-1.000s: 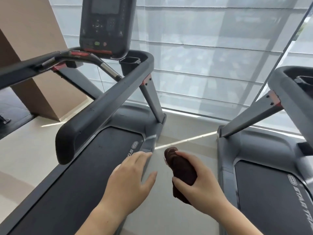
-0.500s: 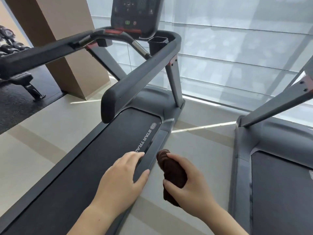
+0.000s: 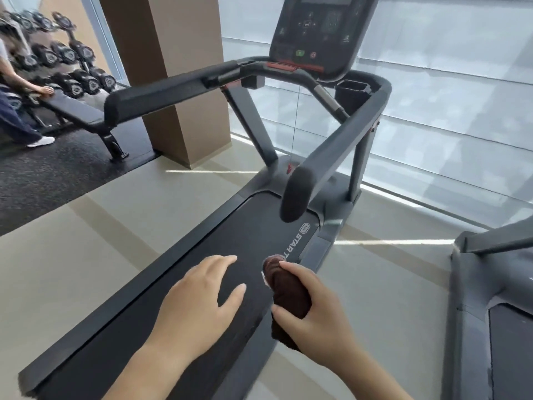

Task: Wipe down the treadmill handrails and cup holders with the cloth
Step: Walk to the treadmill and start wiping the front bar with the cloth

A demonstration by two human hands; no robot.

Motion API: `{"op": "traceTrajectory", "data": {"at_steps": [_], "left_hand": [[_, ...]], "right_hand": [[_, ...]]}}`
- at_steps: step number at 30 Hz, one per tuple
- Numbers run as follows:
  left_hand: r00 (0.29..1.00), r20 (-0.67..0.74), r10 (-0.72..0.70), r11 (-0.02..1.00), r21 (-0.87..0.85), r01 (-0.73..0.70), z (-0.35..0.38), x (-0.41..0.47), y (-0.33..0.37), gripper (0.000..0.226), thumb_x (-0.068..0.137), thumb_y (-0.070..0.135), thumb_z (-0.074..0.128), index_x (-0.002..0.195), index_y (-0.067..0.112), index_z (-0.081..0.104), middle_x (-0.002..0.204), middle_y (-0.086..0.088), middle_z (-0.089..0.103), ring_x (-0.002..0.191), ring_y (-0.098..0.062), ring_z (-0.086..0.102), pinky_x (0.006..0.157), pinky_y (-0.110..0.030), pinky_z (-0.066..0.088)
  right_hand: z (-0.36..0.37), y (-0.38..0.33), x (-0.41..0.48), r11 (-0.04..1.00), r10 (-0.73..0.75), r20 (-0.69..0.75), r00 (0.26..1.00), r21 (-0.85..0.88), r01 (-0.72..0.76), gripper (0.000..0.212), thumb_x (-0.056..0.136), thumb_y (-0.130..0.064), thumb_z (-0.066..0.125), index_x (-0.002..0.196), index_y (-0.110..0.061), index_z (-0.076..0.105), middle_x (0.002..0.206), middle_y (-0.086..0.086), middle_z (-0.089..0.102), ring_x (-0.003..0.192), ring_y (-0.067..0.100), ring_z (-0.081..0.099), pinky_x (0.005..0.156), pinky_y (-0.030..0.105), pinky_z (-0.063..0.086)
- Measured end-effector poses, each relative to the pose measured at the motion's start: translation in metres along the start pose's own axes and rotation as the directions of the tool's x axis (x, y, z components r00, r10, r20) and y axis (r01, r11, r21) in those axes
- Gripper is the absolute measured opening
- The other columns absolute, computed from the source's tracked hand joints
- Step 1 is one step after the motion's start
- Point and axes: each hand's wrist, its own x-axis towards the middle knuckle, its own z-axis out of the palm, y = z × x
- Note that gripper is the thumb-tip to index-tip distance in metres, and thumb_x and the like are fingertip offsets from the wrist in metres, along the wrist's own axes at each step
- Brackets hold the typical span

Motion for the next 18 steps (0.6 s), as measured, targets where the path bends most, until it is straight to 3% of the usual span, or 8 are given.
{"op": "traceTrajectory", "data": {"at_steps": [3,10,18], "left_hand": [[0.997,-0.008,-0.082,0.996,-0.023,0.082,-0.012,0.003,-0.027,0.048,0.088,0.053,0.040,0.134,0.043,0.031,0.141,0.027,0.034,0.113,-0.004,0.048,0.091,-0.023,0.043],[0.982,0.001,-0.188,0.982,-0.026,0.188,-0.018,0.039,-0.064,0.048,0.088,0.052,0.042,0.134,0.041,0.033,0.141,0.027,0.035,0.109,-0.006,0.051,0.089,-0.024,0.044],[0.950,-0.011,-0.311,0.950,0.029,0.311,-0.029,0.097,-0.077,0.047,0.089,0.053,0.040,0.134,0.043,0.031,0.140,0.026,0.034,0.109,-0.007,0.051,0.082,-0.023,0.036]], "right_hand": [[0.025,-0.008,0.017,1.000,0.010,0.061,0.998,-0.003,-0.010,0.056,0.067,-0.026,0.065,0.118,-0.044,0.051,0.120,-0.028,0.054,0.115,-0.005,0.048,0.094,0.014,0.037],[0.065,-0.008,0.070,1.000,0.006,0.170,0.985,0.015,-0.009,0.056,0.068,-0.027,0.063,0.122,-0.036,0.052,0.125,-0.023,0.054,0.118,-0.003,0.047,0.098,0.022,0.039],[0.086,-0.008,0.136,0.994,0.017,0.216,0.976,0.105,-0.040,0.059,0.073,-0.029,0.064,0.128,-0.033,0.046,0.127,-0.029,0.046,0.118,-0.013,0.039,0.093,0.006,0.032]]}}
